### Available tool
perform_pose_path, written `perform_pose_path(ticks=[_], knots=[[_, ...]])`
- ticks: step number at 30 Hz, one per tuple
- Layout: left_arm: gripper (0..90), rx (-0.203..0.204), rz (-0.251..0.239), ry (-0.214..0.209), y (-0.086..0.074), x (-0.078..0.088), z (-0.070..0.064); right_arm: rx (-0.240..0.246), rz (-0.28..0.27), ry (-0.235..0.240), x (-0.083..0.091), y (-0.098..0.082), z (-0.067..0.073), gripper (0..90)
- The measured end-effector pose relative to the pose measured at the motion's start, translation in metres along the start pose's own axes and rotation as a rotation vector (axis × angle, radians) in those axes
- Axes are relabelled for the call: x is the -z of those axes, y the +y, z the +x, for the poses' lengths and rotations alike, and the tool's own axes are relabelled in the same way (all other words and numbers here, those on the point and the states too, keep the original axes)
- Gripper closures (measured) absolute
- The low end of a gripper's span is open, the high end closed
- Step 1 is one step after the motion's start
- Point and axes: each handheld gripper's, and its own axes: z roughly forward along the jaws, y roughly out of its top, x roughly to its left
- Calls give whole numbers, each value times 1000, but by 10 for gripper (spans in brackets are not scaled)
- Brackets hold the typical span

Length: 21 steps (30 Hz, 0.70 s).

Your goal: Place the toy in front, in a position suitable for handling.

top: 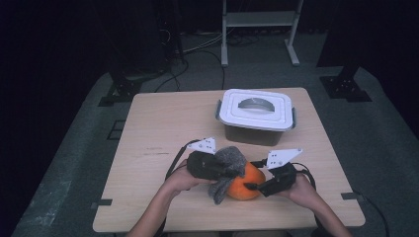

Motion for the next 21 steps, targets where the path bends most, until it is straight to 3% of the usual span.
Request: perform_pose_path(ticks=[4, 8, 15, 18, 21], knots=[[750, -4, -36, 19, 6, 15, 2, 37, -19, 47, -3, -2, -10, 449], [750, -18, -66, 10, 15, 18, 1, 49, -33, 82, -9, -1, -21, 456], [751, -23, -12, -8, 8, -5, 3, 55, -78, 89, -7, -10, -24, 458], [753, -6, -24, -8, 1, 0, 9, 72, -79, 90, -6, -12, -24, 464], [753, -1, -4, 28, -5, 10, 11, 82, -74, 91, -5, -12, -24, 463]])
